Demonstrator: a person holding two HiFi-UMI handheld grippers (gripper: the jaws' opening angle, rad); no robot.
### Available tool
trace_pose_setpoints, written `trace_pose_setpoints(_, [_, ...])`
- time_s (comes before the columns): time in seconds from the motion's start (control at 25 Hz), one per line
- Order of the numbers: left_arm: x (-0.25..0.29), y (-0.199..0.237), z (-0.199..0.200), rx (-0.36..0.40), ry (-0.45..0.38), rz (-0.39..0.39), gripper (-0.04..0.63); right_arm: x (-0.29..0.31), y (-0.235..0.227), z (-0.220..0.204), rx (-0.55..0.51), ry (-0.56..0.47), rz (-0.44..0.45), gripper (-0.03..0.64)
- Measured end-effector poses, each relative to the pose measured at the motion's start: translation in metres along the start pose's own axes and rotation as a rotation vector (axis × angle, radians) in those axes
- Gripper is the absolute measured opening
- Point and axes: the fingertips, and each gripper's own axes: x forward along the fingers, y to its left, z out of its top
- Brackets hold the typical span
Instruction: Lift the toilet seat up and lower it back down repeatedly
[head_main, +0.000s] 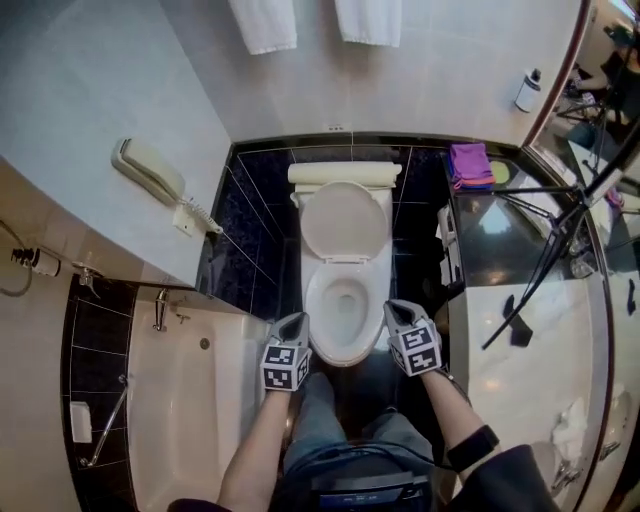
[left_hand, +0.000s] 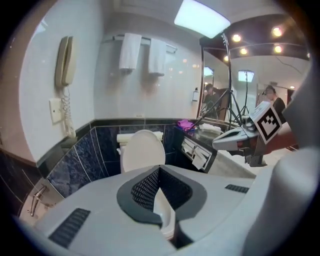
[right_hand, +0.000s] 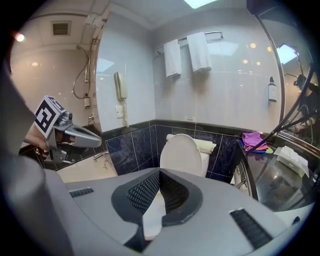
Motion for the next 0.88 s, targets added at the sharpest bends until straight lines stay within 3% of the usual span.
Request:
trace_pose_setpoints(0.28, [-0.054, -0.002, 0.053, 0.015, -0.062, -0.010, -0.003, -0.052, -0.007, 0.033, 0.016, -0.032, -0.035, 0.020])
trace_pose_setpoints(0.6, [-0.085, 0.016, 0.064, -0.048, -0.111, 0.024, -0.003, -0.076, -0.010, 0.041, 0.008, -0.041, -0.054, 0.021])
trace_pose_setpoints(0.88, [-0.094, 0.010, 0.064, 0.008, -0.124, 0.045, -0.003, -0.081, -0.012, 0.034, 0.009, -0.035, -0.052, 0.021])
